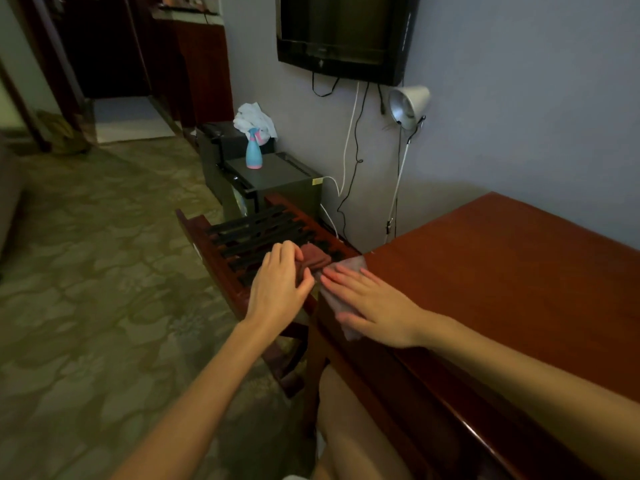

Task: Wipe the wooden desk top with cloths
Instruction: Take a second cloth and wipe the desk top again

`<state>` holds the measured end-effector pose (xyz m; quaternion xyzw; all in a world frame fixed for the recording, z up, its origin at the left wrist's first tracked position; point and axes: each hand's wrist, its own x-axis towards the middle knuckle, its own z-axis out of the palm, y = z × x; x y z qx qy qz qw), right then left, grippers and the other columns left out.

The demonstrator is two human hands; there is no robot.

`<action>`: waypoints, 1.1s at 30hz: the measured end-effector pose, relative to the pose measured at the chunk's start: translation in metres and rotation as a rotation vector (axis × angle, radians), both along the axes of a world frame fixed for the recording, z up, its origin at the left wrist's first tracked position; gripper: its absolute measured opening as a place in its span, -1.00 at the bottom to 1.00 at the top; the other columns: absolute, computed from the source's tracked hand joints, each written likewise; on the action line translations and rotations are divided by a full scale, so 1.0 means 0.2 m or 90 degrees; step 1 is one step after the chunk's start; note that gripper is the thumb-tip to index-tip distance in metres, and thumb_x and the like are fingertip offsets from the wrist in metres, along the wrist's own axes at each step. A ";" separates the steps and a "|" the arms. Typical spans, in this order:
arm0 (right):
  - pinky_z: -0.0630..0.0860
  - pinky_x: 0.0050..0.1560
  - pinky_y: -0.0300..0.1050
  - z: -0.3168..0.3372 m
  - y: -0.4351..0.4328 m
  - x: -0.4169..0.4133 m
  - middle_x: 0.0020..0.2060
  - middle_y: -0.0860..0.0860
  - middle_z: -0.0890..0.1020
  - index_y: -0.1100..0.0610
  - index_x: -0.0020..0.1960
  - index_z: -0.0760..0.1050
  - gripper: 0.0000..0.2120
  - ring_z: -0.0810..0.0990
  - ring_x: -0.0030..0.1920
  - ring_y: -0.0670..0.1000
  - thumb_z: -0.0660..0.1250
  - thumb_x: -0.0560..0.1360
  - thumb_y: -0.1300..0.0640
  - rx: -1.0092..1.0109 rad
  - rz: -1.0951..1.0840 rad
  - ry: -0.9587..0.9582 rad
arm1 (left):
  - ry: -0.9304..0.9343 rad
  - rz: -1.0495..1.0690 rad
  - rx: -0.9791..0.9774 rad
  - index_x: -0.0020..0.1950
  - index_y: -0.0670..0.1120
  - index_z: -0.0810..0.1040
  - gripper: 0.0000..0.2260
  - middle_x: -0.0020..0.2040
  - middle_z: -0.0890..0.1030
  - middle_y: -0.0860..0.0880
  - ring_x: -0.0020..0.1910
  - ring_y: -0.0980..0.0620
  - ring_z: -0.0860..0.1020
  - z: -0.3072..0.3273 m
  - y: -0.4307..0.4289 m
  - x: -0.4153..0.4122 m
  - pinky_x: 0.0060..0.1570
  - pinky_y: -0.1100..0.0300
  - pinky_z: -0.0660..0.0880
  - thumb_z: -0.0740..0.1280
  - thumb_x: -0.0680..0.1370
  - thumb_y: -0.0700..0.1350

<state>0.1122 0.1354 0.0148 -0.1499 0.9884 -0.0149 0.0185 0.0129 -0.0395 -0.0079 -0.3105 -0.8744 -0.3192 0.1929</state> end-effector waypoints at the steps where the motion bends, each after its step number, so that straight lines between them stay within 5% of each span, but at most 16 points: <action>1: -0.31 0.46 -0.18 0.00 0.04 0.05 0.52 -0.14 -0.13 -0.03 0.55 -0.16 -0.39 -0.23 0.51 -0.16 -0.13 0.56 -0.21 -0.027 0.008 -0.011 | -0.002 0.001 0.004 0.00 -0.11 0.36 -0.82 -0.04 0.44 -0.05 -0.06 -0.04 0.44 -0.01 0.02 -0.01 -0.14 0.19 0.33 0.33 0.49 -0.12; 6: -0.29 0.44 -0.22 0.04 0.25 0.06 0.54 -0.14 -0.05 -0.07 0.54 -0.12 -0.47 -0.17 0.51 -0.19 -0.12 0.63 -0.16 -0.062 -0.105 -0.027 | -0.024 -0.011 -0.002 0.01 -0.09 0.35 -0.82 -0.03 0.43 -0.03 -0.06 -0.01 0.44 -0.02 0.10 -0.04 -0.14 0.20 0.35 0.32 0.51 -0.11; 9: 0.00 0.42 -0.09 0.09 0.26 -0.08 0.48 -0.05 0.20 -0.03 0.51 0.16 -0.50 0.12 0.47 -0.03 0.06 0.61 -0.14 0.000 -0.123 0.056 | -0.021 -0.016 -0.004 0.01 -0.08 0.35 -0.82 -0.04 0.42 -0.01 -0.06 0.01 0.43 -0.02 0.10 -0.04 -0.14 0.22 0.33 0.32 0.51 -0.10; 12: 0.35 0.03 -0.14 0.07 0.21 -0.21 0.04 -0.04 0.44 0.01 0.10 0.47 -0.76 0.43 0.13 0.01 0.22 0.55 -0.11 -0.102 -0.187 0.195 | -0.010 0.002 -0.001 0.01 -0.08 0.36 -0.82 -0.03 0.43 -0.02 -0.05 0.00 0.44 -0.01 0.05 -0.05 -0.14 0.21 0.35 0.32 0.50 -0.10; 15: 0.34 -0.08 -0.13 0.01 0.14 -0.25 -0.14 -0.09 0.38 0.01 -0.13 0.35 -0.80 0.44 -0.01 0.01 0.21 0.55 -0.10 -0.081 -0.260 0.233 | -0.016 0.017 0.003 0.01 -0.09 0.36 -0.82 -0.04 0.43 -0.03 -0.06 -0.01 0.44 -0.02 0.02 -0.04 -0.13 0.17 0.39 0.32 0.50 -0.11; 21: 0.25 -0.19 -0.21 0.00 0.11 0.06 -0.20 -0.14 0.37 -0.05 -0.16 0.30 -0.78 0.36 -0.15 -0.10 0.11 0.56 -0.16 -0.132 -0.087 0.180 | -0.040 -0.020 0.008 0.01 -0.10 0.36 -0.82 -0.04 0.42 -0.03 -0.06 -0.02 0.43 -0.06 0.11 -0.03 -0.11 0.22 0.30 0.33 0.50 -0.12; 24: 0.22 -0.26 -0.33 0.03 0.23 0.08 -0.18 -0.14 0.39 -0.06 -0.13 0.32 -0.81 0.42 -0.16 -0.11 0.13 0.58 -0.13 -0.109 -0.107 0.150 | -0.046 -0.034 0.008 0.01 -0.09 0.36 -0.82 -0.03 0.41 -0.02 -0.06 0.00 0.42 -0.05 0.14 -0.05 -0.11 0.21 0.32 0.32 0.51 -0.12; 28: 0.31 -0.13 -0.17 0.03 0.33 -0.23 -0.13 -0.06 0.41 0.02 -0.09 0.36 -0.81 0.48 -0.04 0.00 0.12 0.61 -0.06 -0.079 -0.237 0.161 | -0.044 -0.023 0.026 0.01 -0.10 0.36 -0.83 -0.04 0.41 -0.01 -0.07 0.01 0.43 -0.04 0.10 -0.07 -0.12 0.23 0.30 0.32 0.50 -0.13; 33: 0.35 0.00 -0.04 -0.02 -0.02 -0.47 0.03 0.05 0.54 0.09 0.07 0.50 -0.74 0.48 0.07 0.07 0.13 0.59 -0.03 -0.033 -0.131 0.139 | -0.055 0.039 0.067 -0.01 -0.12 0.34 -0.82 -0.07 0.41 -0.03 -0.07 -0.06 0.47 -0.03 -0.03 -0.10 -0.11 0.19 0.31 0.33 0.49 -0.16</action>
